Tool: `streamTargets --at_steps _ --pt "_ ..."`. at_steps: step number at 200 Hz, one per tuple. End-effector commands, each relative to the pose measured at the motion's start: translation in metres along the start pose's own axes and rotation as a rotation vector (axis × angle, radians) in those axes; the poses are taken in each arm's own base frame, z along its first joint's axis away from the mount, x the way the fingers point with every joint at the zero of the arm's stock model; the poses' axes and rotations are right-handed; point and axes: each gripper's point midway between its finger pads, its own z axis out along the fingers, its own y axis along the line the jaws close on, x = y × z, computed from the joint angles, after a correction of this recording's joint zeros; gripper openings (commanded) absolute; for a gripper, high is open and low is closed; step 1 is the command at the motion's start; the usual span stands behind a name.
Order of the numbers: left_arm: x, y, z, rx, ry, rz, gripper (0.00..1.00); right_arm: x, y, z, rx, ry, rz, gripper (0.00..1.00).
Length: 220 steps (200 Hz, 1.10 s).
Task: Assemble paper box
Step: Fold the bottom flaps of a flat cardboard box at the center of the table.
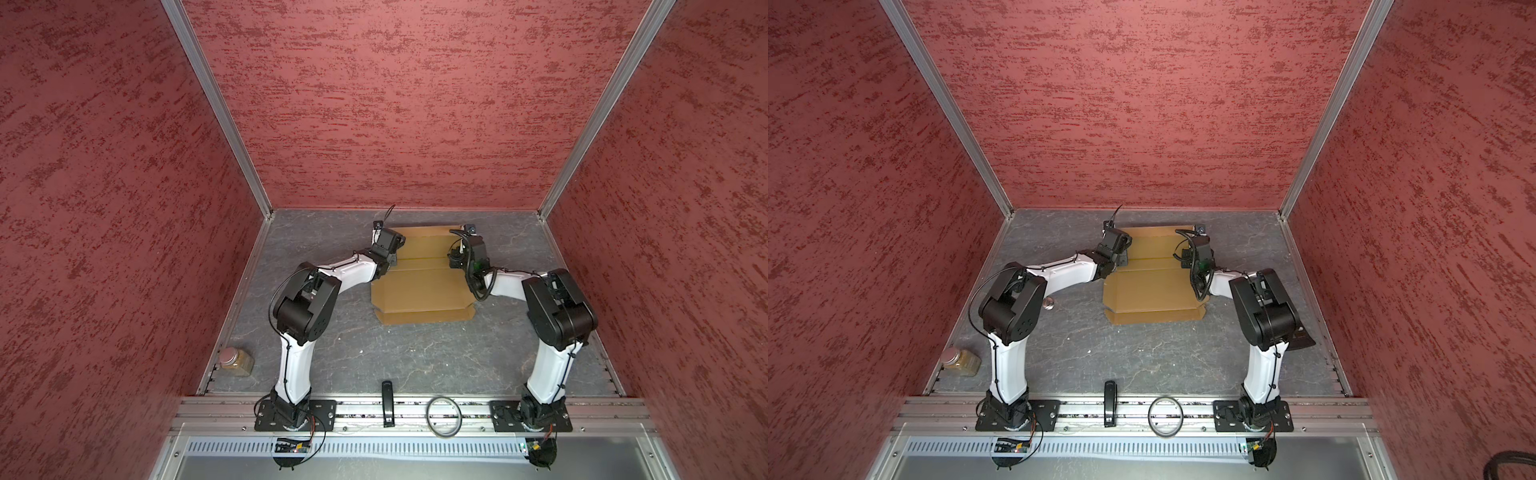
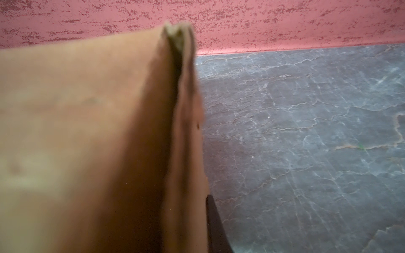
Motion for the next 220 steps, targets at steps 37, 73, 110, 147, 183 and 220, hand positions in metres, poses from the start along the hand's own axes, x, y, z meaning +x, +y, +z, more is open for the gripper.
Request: streamTargets --at_steps 37,73,110,147,183,220 --pt "0.047 0.0 0.008 0.037 0.147 0.03 0.07 0.006 0.031 -0.009 -0.103 0.059 0.021 0.0" --pt "0.051 0.004 0.007 0.039 0.149 0.022 0.19 0.01 0.031 -0.006 -0.099 0.073 0.031 0.0" --pt "0.053 0.006 0.006 0.041 0.146 0.017 0.25 0.01 0.03 -0.005 -0.09 0.077 0.033 0.0" --pt "0.056 0.008 0.006 0.04 0.151 0.013 0.29 0.009 0.03 -0.004 -0.087 0.081 0.03 0.0" --pt "0.054 0.01 -0.003 0.052 0.139 -0.005 0.42 0.008 0.029 -0.004 -0.082 0.08 0.033 0.0" --pt "0.04 0.01 -0.015 0.07 0.104 -0.026 0.54 0.008 0.03 -0.004 -0.081 0.084 0.033 0.0"
